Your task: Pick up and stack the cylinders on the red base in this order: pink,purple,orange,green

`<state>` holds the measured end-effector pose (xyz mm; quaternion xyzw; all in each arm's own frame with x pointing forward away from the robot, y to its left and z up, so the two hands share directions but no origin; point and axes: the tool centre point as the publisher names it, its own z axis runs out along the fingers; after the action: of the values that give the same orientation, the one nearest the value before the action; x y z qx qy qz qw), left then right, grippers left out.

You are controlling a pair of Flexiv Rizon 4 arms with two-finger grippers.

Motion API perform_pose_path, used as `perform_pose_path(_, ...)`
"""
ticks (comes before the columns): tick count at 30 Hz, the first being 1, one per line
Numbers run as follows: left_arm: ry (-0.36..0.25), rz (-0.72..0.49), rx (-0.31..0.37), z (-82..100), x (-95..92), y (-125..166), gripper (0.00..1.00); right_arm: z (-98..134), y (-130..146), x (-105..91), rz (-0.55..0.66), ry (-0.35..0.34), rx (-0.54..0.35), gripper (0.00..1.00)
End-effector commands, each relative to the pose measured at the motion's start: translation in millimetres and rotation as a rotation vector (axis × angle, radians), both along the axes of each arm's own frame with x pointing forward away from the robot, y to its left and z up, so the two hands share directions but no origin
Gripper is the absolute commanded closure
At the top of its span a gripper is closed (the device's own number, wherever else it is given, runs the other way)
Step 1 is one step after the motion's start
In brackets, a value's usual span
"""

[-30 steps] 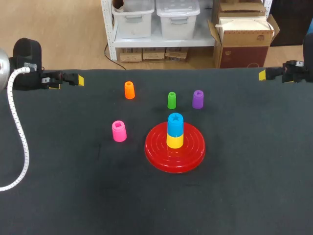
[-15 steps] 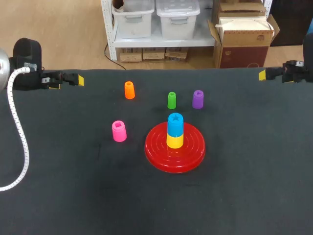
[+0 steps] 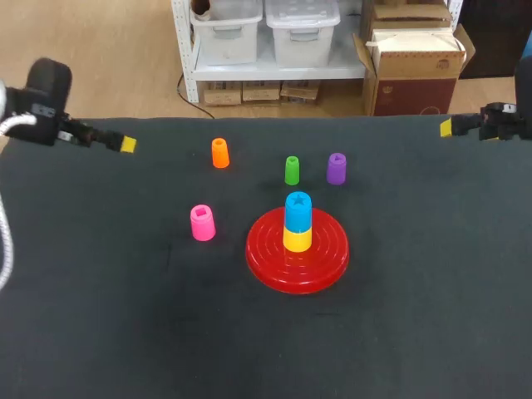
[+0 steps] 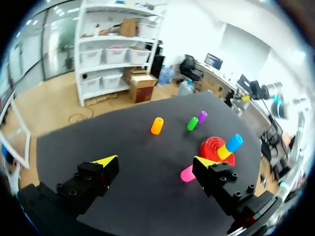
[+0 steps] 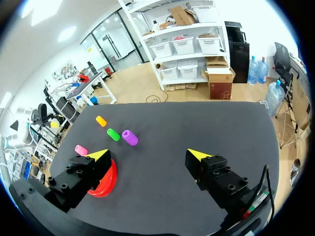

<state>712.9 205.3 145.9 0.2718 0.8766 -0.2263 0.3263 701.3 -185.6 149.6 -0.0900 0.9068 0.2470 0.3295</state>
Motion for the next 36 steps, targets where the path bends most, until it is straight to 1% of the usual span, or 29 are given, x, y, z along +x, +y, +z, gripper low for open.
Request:
perform_pose_path(1, -0.148, -0.478, -0.04, 7.5, -0.9, 15, 0.0, 0, 0, -0.2, -0.001, 0.0, -0.002, 0.0)
perform_pose_path(3, -0.149, -0.542, -0.017, 8.6, 0.8, 16, 0.0, 0, 0, -0.2, -0.001, 0.0, -0.002, 0.0)
perform_pose_path(4, -0.193, -0.588, -0.039, 9.5, 0.0, 14, 0.0, 0, 0, -0.2, -0.001, 0.0, -0.002, 0.0)
perform_pose_path(5, -0.198, -0.626, -0.01, 10.8, -1.5, 13, 0.0, 0, 0, -0.2, -0.001, 0.0, -0.002, 0.0)
perform_pose_path(7, -0.186, -0.674, -0.001, 12.6, -3.2, 8, 0.0, 0, 0, -0.2, -0.001, 0.0, -0.002, 0.0)
perform_pose_path(9, -0.194, -0.726, -0.004, 17.5, -7.4, 0, 0.0, 0, 0, -0.2, -0.001, 0.0, -0.002, 0.0)
perform_pose_path(10, -0.201, -0.752, -0.011, 19.6, -10.0, -4, 0.0, 0, 0, -0.2, -0.001, 0.0, -0.002, 0.0)
perform_pose_path(12, -0.197, -0.784, -0.029, 22.7, -17.5, -13, 0.0, 0, 0, -0.2, -0.001, 0.0, -0.002, 0.0)
perform_pose_path(13, -0.202, -0.808, -0.023, 22.2, -20.8, -16, 0.0, 0, 0, -0.2, -0.001, 0.0, -0.002, 0.0)
perform_pose_path(14, -0.19, -0.829, -0.024, 20.7, -24.7, -19, 0.0, 0, 0, -0.2, -0.001, 0.0, -0.002, 0.0)
perform_pose_path(15, -0.173, -0.832, -0.019, 16.6, -26.0, -19, 0.0, 0, 0, -0.2, -0.001, 0.0, -0.002, 0.0)
perform_pose_path(18, -0.16, -0.811, 0.029, 4.9, -27.6, -18, 0.0, 0, 0, -0.2, -0.001, 0.0, -0.002, 0.0)
perform_pose_path(19, -0.156, -0.806, 0.035, 2.1, -27.9, -17, 0.0, 0, 0, -0.2, -0.001, 0.0, -0.002, 0.0)
perform_pose_path(22, -0.152, -0.795, 0.05, -2.4, -31.3, -15, 0.0, 0, 0, -0.2, -0.001, 0.0, -0.002, 0.0)
perform_pose_path(24, -0.163, -0.778, 0.057, -5.6, -32.6, -15, 0.0, 0, 0, -0.2, -0.001, 0.0, -0.002, 0.0)
perform_pose_path(27, -0.162, -0.738, 0.062, -11.0, -31.3, -16, 0.0, 0, 0, -0.2, -0.001, 0.0, -0.002, 0.0)
perform_pose_path(29, -0.169, -0.717, 0.05, -11.7, -30.6, -18, 0.0, 0, 0, -0.2, -0.001, 0.0, -0.002, 0.0)
perform_pose_path(33, -0.163, -0.673, 0.031, -12.9, -30.0, -21, 0.0, 0, 0, -0.2, -0.001, 0.0, -0.002, 0.0)
perform_pose_path(36, -0.17, -0.656, 0.035, -16.5, -29.4, -21, 0.0, 0, 0, -0.2, -0.001, 0.0, -0.002, 0.0)
